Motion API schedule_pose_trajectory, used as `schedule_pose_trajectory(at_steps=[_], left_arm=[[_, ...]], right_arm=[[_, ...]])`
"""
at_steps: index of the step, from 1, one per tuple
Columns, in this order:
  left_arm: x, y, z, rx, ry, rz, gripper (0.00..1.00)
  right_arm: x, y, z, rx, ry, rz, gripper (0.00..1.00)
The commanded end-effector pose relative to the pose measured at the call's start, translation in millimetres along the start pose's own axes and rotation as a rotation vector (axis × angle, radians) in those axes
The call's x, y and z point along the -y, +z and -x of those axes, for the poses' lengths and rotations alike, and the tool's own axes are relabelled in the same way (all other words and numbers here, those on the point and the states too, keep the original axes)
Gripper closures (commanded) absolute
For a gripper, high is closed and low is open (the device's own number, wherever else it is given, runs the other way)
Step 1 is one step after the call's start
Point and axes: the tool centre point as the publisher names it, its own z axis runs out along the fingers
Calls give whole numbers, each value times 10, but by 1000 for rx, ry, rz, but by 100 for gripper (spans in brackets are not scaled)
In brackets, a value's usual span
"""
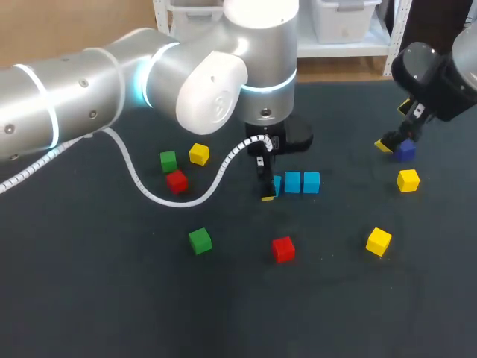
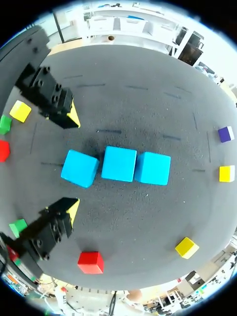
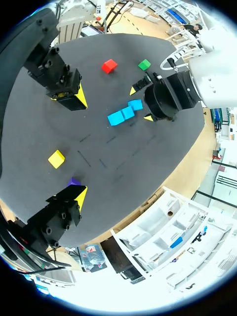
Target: Place the blue cubes, place green cubes on the blue cubes, place the yellow cubes on the green cubes, then place the red cubes on the yellow cubes, and place purple cube on the red cubes.
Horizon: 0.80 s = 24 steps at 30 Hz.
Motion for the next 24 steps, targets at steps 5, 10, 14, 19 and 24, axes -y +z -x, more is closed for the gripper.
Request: schedule_pose_trajectory(at_steps=[5, 10, 14, 19, 24], left_arm=[[-56, -5, 36, 15, -6, 12, 6], [-52, -9, 29, 14, 1, 10, 28], [-49, -8, 25, 13, 2, 7, 53], [-41, -17, 22, 16, 3, 7, 55], [-27, -24, 14, 14, 6, 7, 60]], right_arm=[[-4, 3, -3, 1, 1, -3, 0], [-4, 3, -3, 1, 1, -3, 0], [-4, 3, -3, 1, 1, -3, 0], [-4, 3, -3, 1, 1, -3, 0], [-4, 3, -3, 1, 1, -3, 0]])
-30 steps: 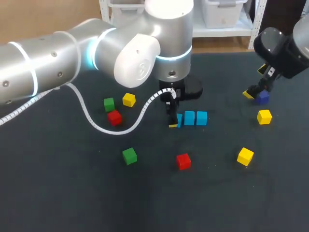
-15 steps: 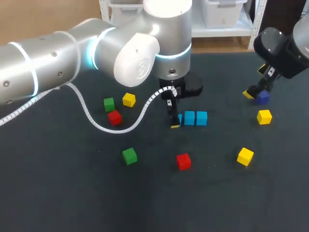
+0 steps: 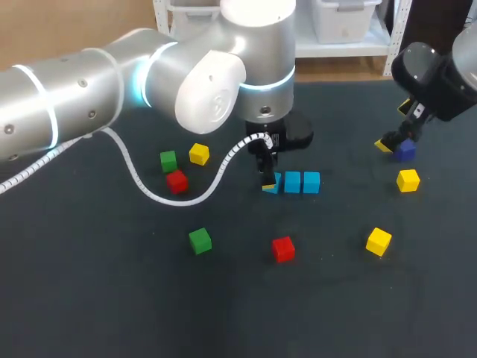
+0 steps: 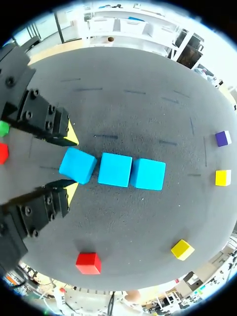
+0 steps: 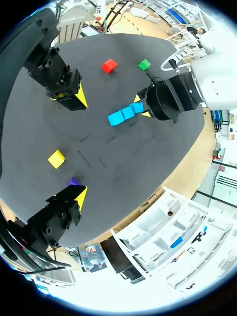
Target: Place the blue cubes, place green cubes on the blue cubes, place the yellow cubes on the green cubes, then place the red cubes on the yellow cubes, and place purple cube on the red cubes.
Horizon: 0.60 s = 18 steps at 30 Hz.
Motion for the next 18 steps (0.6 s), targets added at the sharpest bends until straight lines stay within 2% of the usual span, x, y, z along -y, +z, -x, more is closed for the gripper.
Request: schedule_pose_trajectory(at_steps=[1, 16, 18], left_arm=[[8, -12, -14, -1, 2, 0, 62], [84, -28, -26, -2, -19, -6, 64], [83, -28, -29, -2, -20, -6, 80]], right_arm=[[-4, 3, -3, 1, 1, -3, 0], [-4, 3, -3, 1, 1, -3, 0], [-4, 3, -3, 1, 1, -3, 0]])
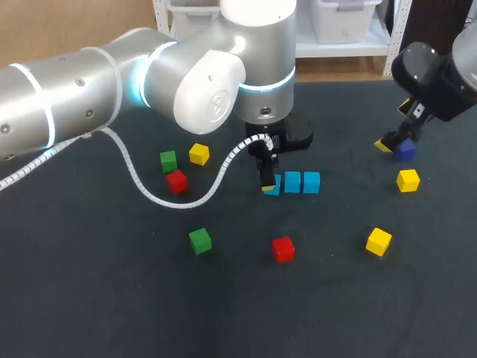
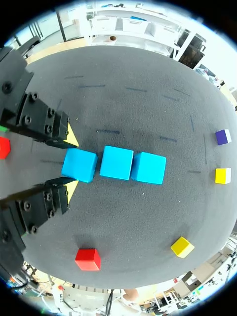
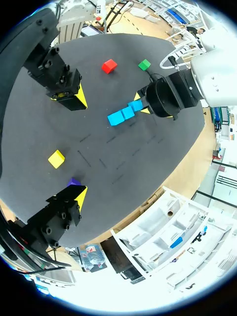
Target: Place the blue cubes, place green cubes on the blue cubes, place the yellow cubes on the green cubes, then place the red cubes on the yellow cubes, and place purple cube on the red cubes.
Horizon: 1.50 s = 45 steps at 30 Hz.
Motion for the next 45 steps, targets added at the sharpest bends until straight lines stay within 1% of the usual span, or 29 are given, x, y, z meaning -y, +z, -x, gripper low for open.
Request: schedule_pose_trajectory(at_steps=[1, 2, 3, 4, 5, 6, 7, 9, 10, 11, 14, 15, 17, 22, 34, 36, 42, 45], left_arm=[[7, -3, -19, 0, -3, 4, 85], [6, -1, -22, -1, -4, 5, 66], [6, 0, -25, -2, -5, 6, 57], [6, 1, -27, -3, -6, 5, 53], [6, 2, -28, -3, -6, 4, 59], [6, 3, -30, -3, -6, 4, 68], [6, 3, -31, -3, -7, 4, 66], [10, 3, -32, -2, -5, 4, 55], [14, 2, -32, -1, -4, 1, 56], [16, 3, -30, 1, -6, -2, 64], [15, 9, -21, 1, -8, -2, 66], [14, 10, -17, 2, -10, -3, 69], [13, 8, -10, 4, -10, -3, 100], [-7, 14, -2, 6, -11, 1, 100], [-41, 24, 10, 8, -6, 16, 82], [-41, 23, 16, 8, -5, 16, 82], [-32, 13, 28, 11, -1, 15, 79], [-32, 10, 32, 11, 0, 14, 82]], right_arm=[[-4, 3, -3, 1, 1, -3, 0], [-4, 3, -3, 1, 1, -3, 0], [-4, 3, -3, 1, 1, -3, 0], [-4, 3, -3, 1, 1, -3, 0], [-4, 3, -3, 1, 1, -3, 0], [-4, 3, -3, 1, 1, -3, 0], [-4, 3, -3, 1, 1, -3, 0], [-4, 3, -3, 1, 1, -3, 0], [-4, 3, -3, 1, 1, -3, 0], [-4, 3, -3, 1, 1, -3, 0], [-4, 3, -3, 1, 1, -3, 0], [-4, 3, -3, 1, 1, -3, 0], [-4, 3, -3, 1, 1, -3, 0], [-4, 3, -3, 1, 1, -3, 0], [-4, 3, -3, 1, 1, -3, 0], [-4, 3, -3, 1, 1, -3, 0], [-4, 3, -3, 1, 1, -3, 0], [-4, 3, -3, 1, 1, -3, 0]])
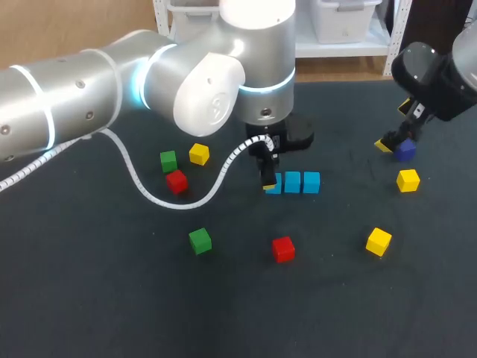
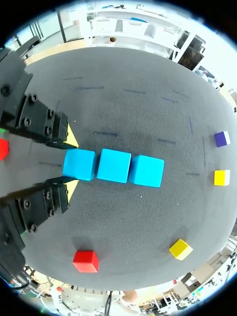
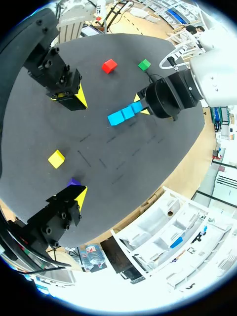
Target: Place the blue cubes, place green cubes on the blue cubes, place the yellow cubes on the green cubes, then place the red cubes on the yellow cubes, and place purple cube on the red cubes.
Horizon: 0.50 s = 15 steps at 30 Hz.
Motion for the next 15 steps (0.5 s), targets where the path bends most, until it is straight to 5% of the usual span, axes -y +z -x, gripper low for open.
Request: schedule_pose_trajectory(at_steps=[1, 5, 9, 10, 11, 15], left_arm=[[-3, -4, 3, 1, 3, 0, 82], [1, -3, 0, -1, 6, 1, 75], [4, -1, -9, -5, 8, 0, 49], [7, -2, -12, -6, 8, -1, 18], [11, -4, -15, -7, 10, -3, 0], [15, -6, -15, -7, 7, -4, 0]], right_arm=[[-4, 3, -3, 1, 1, -3, 0], [-4, 3, -3, 1, 1, -3, 0], [-4, 3, -3, 1, 1, -3, 0], [-4, 3, -3, 1, 1, -3, 0], [-4, 3, -3, 1, 1, -3, 0], [-4, 3, -3, 1, 1, -3, 0]])
